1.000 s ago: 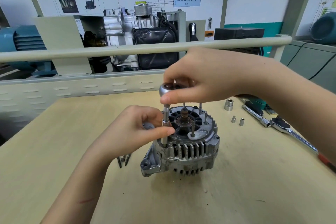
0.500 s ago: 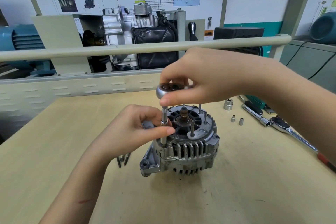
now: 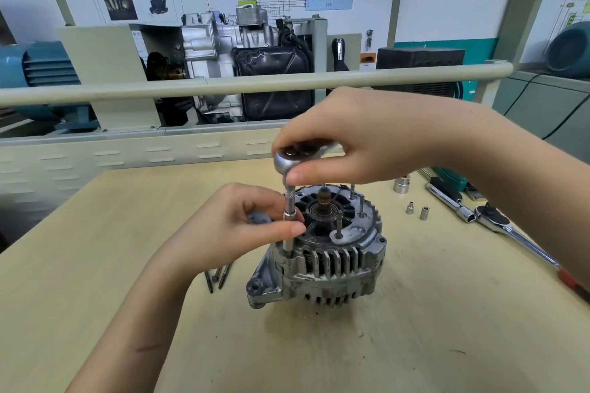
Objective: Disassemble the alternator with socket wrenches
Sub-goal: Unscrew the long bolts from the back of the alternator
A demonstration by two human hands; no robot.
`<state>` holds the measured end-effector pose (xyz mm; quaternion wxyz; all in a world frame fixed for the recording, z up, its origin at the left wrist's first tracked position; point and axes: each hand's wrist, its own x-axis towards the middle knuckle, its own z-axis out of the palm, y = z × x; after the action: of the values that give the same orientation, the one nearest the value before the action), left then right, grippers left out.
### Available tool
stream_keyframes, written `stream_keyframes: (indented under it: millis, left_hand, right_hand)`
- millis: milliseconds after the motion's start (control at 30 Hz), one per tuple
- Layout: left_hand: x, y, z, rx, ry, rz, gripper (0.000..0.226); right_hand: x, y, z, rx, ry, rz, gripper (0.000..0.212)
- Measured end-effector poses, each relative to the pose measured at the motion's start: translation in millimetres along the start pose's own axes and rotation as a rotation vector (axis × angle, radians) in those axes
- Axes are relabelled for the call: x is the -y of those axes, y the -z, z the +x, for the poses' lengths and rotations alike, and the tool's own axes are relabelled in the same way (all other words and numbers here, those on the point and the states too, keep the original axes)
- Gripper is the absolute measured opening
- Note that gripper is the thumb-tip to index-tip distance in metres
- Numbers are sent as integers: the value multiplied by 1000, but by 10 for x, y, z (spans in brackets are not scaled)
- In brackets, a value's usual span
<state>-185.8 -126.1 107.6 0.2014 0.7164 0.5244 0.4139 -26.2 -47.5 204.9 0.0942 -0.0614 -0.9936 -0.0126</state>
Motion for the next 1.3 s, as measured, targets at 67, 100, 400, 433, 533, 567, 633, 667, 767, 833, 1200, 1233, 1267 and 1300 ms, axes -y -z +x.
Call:
stream_keyframes:
  millis: [67, 100, 400, 433, 533, 567, 633, 667, 767, 833, 1200, 1233, 1267, 1300]
  left_hand:
    - [22, -23, 8, -62, 6, 33, 3]
    - [27, -35, 13, -96, 7, 61, 12]
    - [14, -3, 8, 4, 39, 11, 10]
    - [16, 3, 1, 12, 27, 7, 7]
    - [28, 1, -2, -18, -7, 43, 28]
    - [32, -5, -1, -39, -15, 66, 37]
    - [43, -19, 9, -78, -37, 124, 50]
    - [44, -25, 16, -89, -43, 140, 53]
    - [24, -34, 26, -92, -7, 133, 43]
    - [6, -18, 23, -75, 18, 110, 29]
    - [21, 2, 1, -107, -22, 64, 61]
    - [20, -9, 10, -120, -25, 70, 60]
    - [20, -17, 17, -128, -24, 76, 60]
    - [15, -23, 19, -132, -21, 82, 61]
  right_hand:
    - [10, -12, 7, -30, -33, -58, 45]
    - [15, -19, 6, -39, -51, -90, 51]
    - [27, -14, -1, 12, -10, 16, 25]
    - [33, -8, -1, 16, 0, 14, 21]
    - [42, -7, 8, -5, -6, -13, 28]
    - [42, -11, 13, -19, -23, -39, 37]
    - [44, -30, 21, -43, -61, -102, 51]
    - [42, -40, 22, -48, -70, -116, 53]
    - [35, -42, 18, -29, -60, -45, 49]
    - [32, -34, 24, -14, -37, 1, 41]
    - [115, -15, 30, -19, -54, -107, 51]
    - [118, -20, 27, -25, -65, -150, 54]
    - [119, -23, 25, -29, -69, -180, 56]
    - [118, -25, 21, -28, -66, -182, 56]
